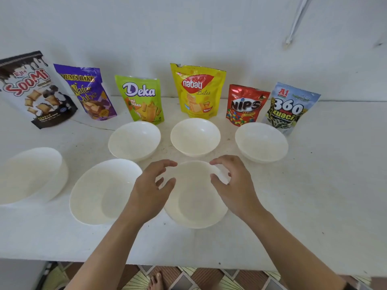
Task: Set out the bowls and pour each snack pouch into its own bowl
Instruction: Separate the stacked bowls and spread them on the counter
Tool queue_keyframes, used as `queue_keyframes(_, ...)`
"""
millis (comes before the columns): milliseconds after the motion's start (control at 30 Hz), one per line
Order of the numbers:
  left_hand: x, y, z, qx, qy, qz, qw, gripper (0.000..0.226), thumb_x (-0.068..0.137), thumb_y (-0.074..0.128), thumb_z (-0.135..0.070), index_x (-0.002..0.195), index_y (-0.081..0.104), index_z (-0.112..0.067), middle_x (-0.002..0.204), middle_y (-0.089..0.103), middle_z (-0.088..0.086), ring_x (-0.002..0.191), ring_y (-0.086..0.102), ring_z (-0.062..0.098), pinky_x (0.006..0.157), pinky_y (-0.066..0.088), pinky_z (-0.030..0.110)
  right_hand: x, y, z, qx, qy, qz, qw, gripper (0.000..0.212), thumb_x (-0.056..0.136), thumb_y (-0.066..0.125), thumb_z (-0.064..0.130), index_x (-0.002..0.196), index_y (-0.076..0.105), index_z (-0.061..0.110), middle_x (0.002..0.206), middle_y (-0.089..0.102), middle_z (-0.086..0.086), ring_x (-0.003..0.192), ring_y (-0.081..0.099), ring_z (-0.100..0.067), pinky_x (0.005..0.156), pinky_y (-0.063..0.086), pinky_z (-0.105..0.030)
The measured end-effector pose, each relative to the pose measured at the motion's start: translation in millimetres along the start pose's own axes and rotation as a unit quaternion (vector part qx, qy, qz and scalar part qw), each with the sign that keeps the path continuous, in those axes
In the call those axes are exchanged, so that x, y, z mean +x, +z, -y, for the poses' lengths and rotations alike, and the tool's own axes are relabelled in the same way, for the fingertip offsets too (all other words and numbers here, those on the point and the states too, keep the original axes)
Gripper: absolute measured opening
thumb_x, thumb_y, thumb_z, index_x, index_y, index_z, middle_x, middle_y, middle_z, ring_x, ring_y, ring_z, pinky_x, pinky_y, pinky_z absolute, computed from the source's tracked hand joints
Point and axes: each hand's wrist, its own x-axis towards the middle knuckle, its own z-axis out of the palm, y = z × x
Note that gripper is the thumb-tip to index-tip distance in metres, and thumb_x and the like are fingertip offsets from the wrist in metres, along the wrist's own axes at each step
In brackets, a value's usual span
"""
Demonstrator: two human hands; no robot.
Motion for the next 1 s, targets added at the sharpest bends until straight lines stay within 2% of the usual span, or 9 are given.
queue_keyframes(133,13.7,-31.5,-19.5,0.001,0.035,-0.052,0.998,0.026,0.096,0.067,-0.015,0.114,0.068,-0.034,0.123,0.064,-0.021,0.114,0.063,0.003,0.074,0.047,0.003,27.5,9.6,36.1,0.001,-0.067,0.013,0.998,0.027,0.091,0.068,0.013,0.116,0.067,0.025,0.121,0.060,0.010,0.114,0.052,0.000,0.083,0.036,0.002)
queue_keyframes(233,20.9,-65.3,-27.0,0.021,0.054,-0.098,0.993,0.023,0.097,0.066,-0.016,0.110,0.069,-0.035,0.119,0.066,-0.015,0.107,0.067,0.006,0.069,0.047,0.006,46.3,27.4,67.2,0.006,-0.112,0.035,0.993,0.025,0.093,0.068,0.015,0.117,0.069,0.022,0.116,0.064,0.009,0.111,0.057,-0.003,0.088,0.042,-0.010)
queue_keyframes(300,22.0,-91.6,-28.5,0.035,0.063,-0.126,0.989,0.022,0.098,0.065,-0.017,0.109,0.069,-0.035,0.117,0.067,-0.011,0.105,0.067,0.005,0.072,0.047,0.010,57.7,43.8,87.8,0.007,-0.140,0.049,0.989,0.024,0.093,0.068,0.015,0.116,0.069,0.020,0.112,0.066,0.007,0.109,0.059,-0.006,0.090,0.046,-0.018)
queue_keyframes(433,18.5,-146.6,-22.7,0.065,0.054,-0.178,0.980,0.017,0.100,0.063,-0.020,0.113,0.068,-0.031,0.118,0.065,-0.007,0.107,0.065,0.008,0.075,0.047,0.013,76.8,86.1,127.2,0.010,-0.180,0.073,0.981,0.022,0.092,0.069,0.016,0.114,0.070,0.018,0.110,0.068,0.004,0.105,0.061,-0.010,0.087,0.047,-0.022)
queue_keyframes(633,6.5,-222.9,9.9,0.114,0.010,-0.254,0.960,0.017,0.100,0.062,-0.019,0.113,0.069,-0.027,0.118,0.065,-0.006,0.105,0.064,0.011,0.074,0.044,0.012,90.9,167.4,177.9,0.031,-0.212,0.119,0.970,0.019,0.092,0.068,0.014,0.110,0.070,0.019,0.111,0.068,0.003,0.102,0.062,-0.009,0.080,0.044,-0.018)
queue_keyframes(767,-1.6,-265.0,45.9,0.136,-0.007,-0.289,0.947,0.019,0.097,0.063,-0.017,0.111,0.068,-0.030,0.116,0.064,-0.006,0.106,0.064,0.013,0.088,0.054,0.031,93.5,221.0,199.6,0.027,-0.211,0.158,0.964,0.019,0.095,0.066,0.016,0.112,0.068,0.021,0.114,0.066,0.004,0.106,0.060,-0.009,0.081,0.044,-0.016)
queue_keyframes(900,-1.3,-296.4,85.2,0.176,-0.035,-0.299,0.937,0.021,0.097,0.063,-0.018,0.115,0.067,-0.028,0.116,0.063,-0.004,0.108,0.061,0.015,0.089,0.047,0.030,95.3,276.2,211.8,0.004,-0.198,0.193,0.961,0.020,0.095,0.065,0.018,0.115,0.067,0.022,0.117,0.062,0.000,0.108,0.056,-0.010,0.081,0.040,-0.020)
queue_keyframes(1000,3.7,-310.3,117.1,0.230,-0.065,-0.283,0.929,0.025,0.096,0.063,-0.019,0.119,0.066,-0.027,0.122,0.061,0.001,0.118,0.054,0.025,0.095,0.040,0.031,99.2,313.3,213.5,-0.030,-0.164,0.220,0.961,0.021,0.095,0.064,0.022,0.116,0.066,0.024,0.125,0.056,-0.002,0.116,0.051,-0.013,0.090,0.035,-0.020)
